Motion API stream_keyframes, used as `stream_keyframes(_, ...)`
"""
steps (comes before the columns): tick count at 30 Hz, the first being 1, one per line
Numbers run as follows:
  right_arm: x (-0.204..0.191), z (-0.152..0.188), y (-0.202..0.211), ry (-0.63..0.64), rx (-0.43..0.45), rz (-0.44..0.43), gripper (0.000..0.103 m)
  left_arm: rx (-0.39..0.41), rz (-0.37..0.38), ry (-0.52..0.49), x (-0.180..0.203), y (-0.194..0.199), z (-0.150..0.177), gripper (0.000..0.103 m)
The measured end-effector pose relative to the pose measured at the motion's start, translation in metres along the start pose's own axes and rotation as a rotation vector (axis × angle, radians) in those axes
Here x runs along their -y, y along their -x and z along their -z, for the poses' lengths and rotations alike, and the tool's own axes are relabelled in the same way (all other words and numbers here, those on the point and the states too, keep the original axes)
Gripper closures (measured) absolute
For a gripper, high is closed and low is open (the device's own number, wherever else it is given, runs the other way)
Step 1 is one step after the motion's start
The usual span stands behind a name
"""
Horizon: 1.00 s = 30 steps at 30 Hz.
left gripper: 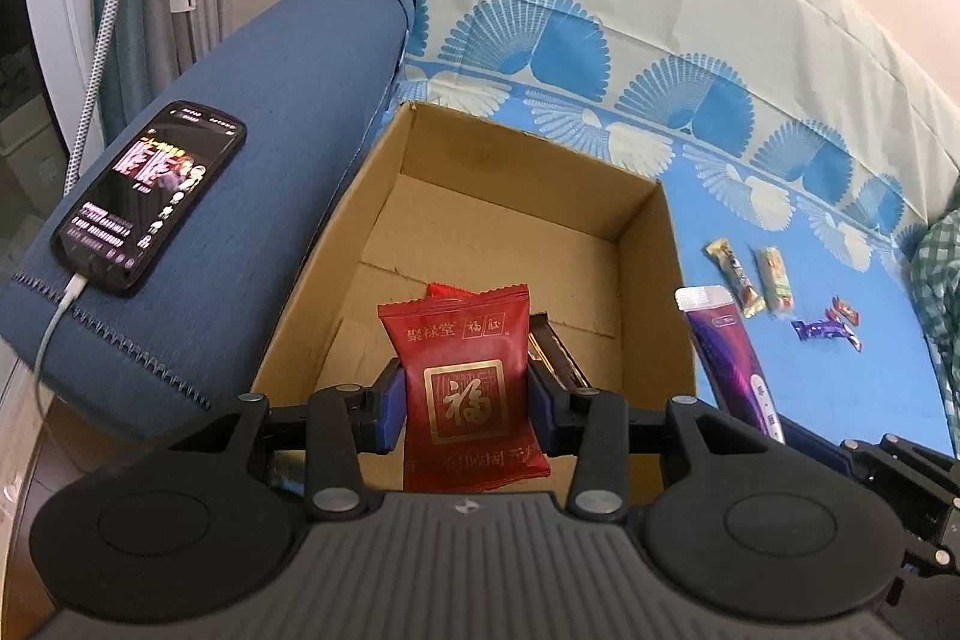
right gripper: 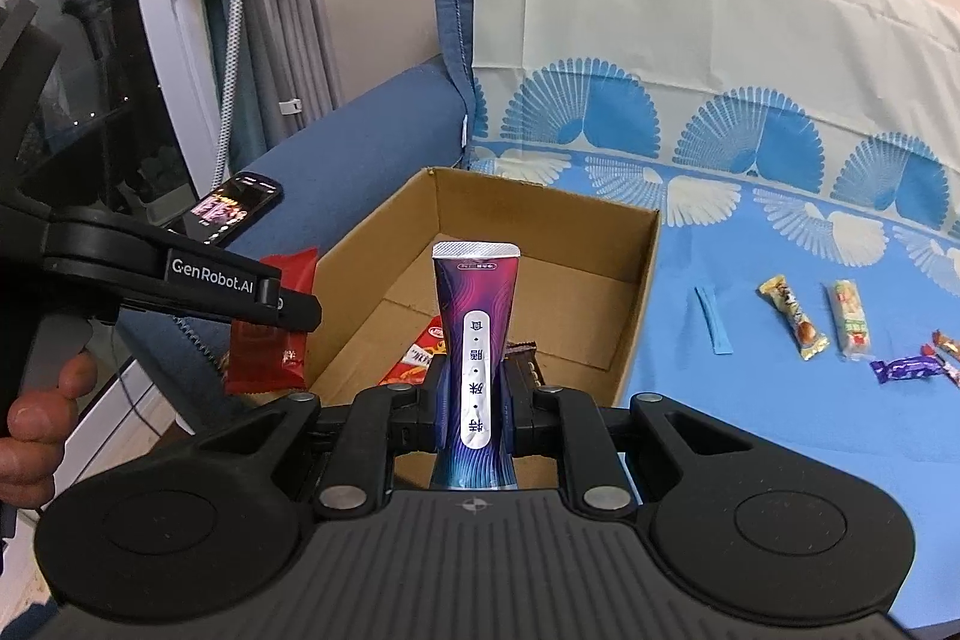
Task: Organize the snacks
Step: 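Carry both snacks over the box and open both tools to release them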
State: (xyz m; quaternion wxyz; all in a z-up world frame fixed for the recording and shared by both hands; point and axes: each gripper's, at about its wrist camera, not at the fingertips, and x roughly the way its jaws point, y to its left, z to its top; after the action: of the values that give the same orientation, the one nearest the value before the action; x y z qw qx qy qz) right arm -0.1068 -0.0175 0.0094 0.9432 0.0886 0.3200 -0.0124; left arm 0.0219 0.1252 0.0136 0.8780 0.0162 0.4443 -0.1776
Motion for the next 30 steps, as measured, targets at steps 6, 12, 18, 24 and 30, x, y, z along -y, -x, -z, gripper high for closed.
stream_keyframes(6, 0.008, -0.011, -0.039, -0.039, -0.027, -0.012, 0.086, -0.040, -0.016, -0.002, -0.005, -0.038, -0.018, 0.057)
stream_keyframes(12, 0.017, -0.019, -0.074, -0.061, -0.049, -0.013, 0.086, -0.078, -0.027, -0.013, -0.004, -0.074, -0.029, 0.057)
stream_keyframes(18, 0.030, -0.023, -0.108, -0.086, -0.081, -0.007, 0.085, -0.116, -0.039, -0.028, 0.001, -0.108, -0.037, 0.057)
stream_keyframes(24, 0.041, -0.021, -0.133, -0.102, -0.114, 0.002, 0.085, -0.145, -0.053, -0.042, 0.004, -0.135, -0.042, 0.057)
stream_keyframes(30, 0.047, -0.021, -0.145, -0.113, -0.120, 0.012, 0.078, -0.143, -0.097, -0.068, 0.004, -0.150, -0.043, 0.054)
